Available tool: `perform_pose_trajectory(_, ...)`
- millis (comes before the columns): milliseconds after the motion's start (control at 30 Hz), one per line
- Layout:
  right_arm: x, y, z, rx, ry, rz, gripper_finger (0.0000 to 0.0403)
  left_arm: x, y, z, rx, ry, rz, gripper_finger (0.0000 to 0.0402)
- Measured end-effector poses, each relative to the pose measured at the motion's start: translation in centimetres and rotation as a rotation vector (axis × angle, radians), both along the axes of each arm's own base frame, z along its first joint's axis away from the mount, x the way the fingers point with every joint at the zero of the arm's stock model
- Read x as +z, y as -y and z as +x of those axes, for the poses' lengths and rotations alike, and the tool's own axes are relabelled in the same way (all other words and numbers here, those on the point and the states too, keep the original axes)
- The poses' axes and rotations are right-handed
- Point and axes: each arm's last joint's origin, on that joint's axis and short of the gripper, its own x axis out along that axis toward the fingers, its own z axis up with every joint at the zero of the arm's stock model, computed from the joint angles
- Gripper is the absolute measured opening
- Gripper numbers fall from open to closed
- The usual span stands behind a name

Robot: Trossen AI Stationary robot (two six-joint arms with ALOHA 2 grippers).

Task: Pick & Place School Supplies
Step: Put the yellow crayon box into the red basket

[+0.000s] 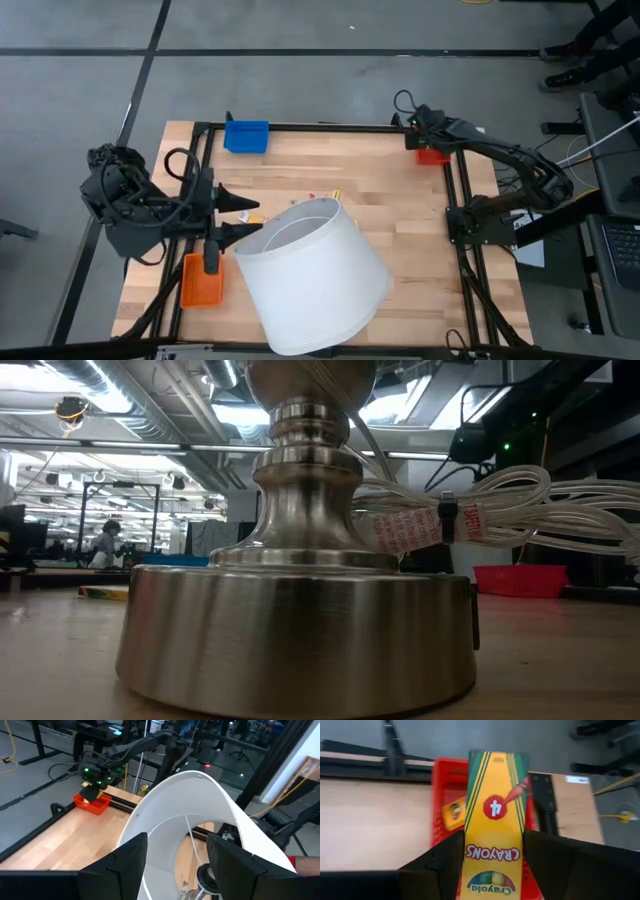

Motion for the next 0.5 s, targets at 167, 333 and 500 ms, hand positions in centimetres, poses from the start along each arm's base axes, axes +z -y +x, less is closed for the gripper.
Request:
perform_pose_trajectory(167,-0.4,0.1,0.1,-0.012,-0.043,-0.004,0.0213,-0.1,0.8,-0.1,0.006,0.014,-0.011,0.0203)
perform_pose_trajectory(333,-0.3,0.0,0.2,-0.055,0.003,0.004,0.0241,-0.1,1.4,-0.6,0.03,0.042,0.001,0.0203)
perform_pose_trajectory(500,-0.1,-1.2,2.1,0.087,0.281,0.192,0.0264,-0.3,1.5,-1.1,0.105,0.055,0.057,0.0203)
